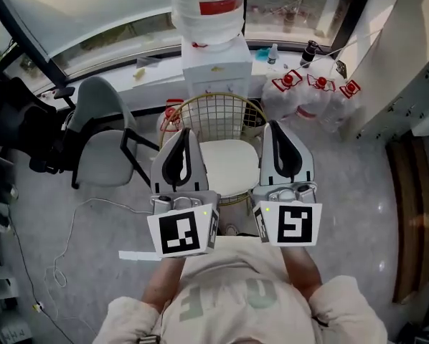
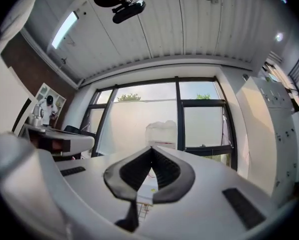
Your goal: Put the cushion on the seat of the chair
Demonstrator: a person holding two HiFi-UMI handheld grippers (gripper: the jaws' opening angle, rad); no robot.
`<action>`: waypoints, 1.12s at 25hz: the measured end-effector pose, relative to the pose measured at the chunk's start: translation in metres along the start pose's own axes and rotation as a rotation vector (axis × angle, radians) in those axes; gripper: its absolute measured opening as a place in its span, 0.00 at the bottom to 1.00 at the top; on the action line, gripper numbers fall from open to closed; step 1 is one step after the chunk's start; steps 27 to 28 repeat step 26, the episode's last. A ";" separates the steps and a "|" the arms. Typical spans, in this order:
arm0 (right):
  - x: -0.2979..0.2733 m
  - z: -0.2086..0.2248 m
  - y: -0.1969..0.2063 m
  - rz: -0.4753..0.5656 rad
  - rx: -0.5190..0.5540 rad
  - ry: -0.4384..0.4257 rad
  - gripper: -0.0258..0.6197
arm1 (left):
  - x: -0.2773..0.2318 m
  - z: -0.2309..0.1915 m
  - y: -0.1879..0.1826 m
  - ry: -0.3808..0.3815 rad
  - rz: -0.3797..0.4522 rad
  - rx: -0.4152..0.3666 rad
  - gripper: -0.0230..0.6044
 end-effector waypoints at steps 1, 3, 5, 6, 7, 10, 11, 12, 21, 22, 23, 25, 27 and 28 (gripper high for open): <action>0.005 -0.002 0.003 -0.013 -0.012 -0.017 0.07 | 0.005 0.002 0.000 -0.003 0.001 0.000 0.06; 0.012 -0.006 0.007 -0.036 -0.051 -0.048 0.07 | 0.014 0.006 -0.001 -0.007 0.003 0.000 0.06; 0.016 -0.010 0.009 -0.043 -0.061 -0.060 0.07 | 0.020 0.008 -0.004 -0.006 0.009 -0.012 0.06; 0.018 -0.012 0.008 -0.042 -0.059 -0.064 0.07 | 0.022 0.009 -0.006 -0.004 0.014 -0.020 0.06; 0.020 -0.014 0.007 -0.041 -0.059 -0.070 0.07 | 0.024 0.010 -0.007 -0.002 0.018 -0.026 0.06; 0.026 -0.017 0.005 -0.041 -0.059 -0.082 0.07 | 0.029 0.013 -0.010 0.002 0.024 -0.027 0.06; 0.027 -0.018 0.004 -0.040 -0.056 -0.083 0.07 | 0.030 0.014 -0.012 0.004 0.025 -0.027 0.06; 0.028 -0.017 0.002 -0.041 -0.055 -0.085 0.07 | 0.030 0.016 -0.014 0.006 0.027 -0.027 0.06; 0.033 -0.022 0.000 -0.034 -0.065 -0.126 0.07 | 0.041 0.019 -0.022 -0.017 0.036 -0.032 0.06; 0.034 -0.022 -0.001 -0.026 -0.049 -0.127 0.07 | 0.043 0.019 -0.022 -0.021 0.037 -0.032 0.06; 0.035 -0.023 -0.001 -0.018 -0.028 -0.128 0.07 | 0.045 0.019 -0.021 -0.024 0.035 -0.037 0.06; 0.036 -0.025 -0.002 -0.009 0.005 -0.131 0.07 | 0.049 0.018 -0.019 -0.027 0.029 -0.051 0.06; 0.037 -0.026 -0.002 -0.006 0.018 -0.134 0.07 | 0.050 0.018 -0.018 -0.029 0.027 -0.057 0.06; 0.037 -0.026 -0.002 -0.006 0.018 -0.134 0.07 | 0.050 0.018 -0.018 -0.029 0.027 -0.057 0.06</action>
Point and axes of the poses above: the fingertips, and each gripper's own axes: x backward along the fingers, z to its right, y out of its underside, the point moved 8 cm from there along x, backward along the fingers, and after that the axes turned 9 degrees about -x, right-handed, at the moved point
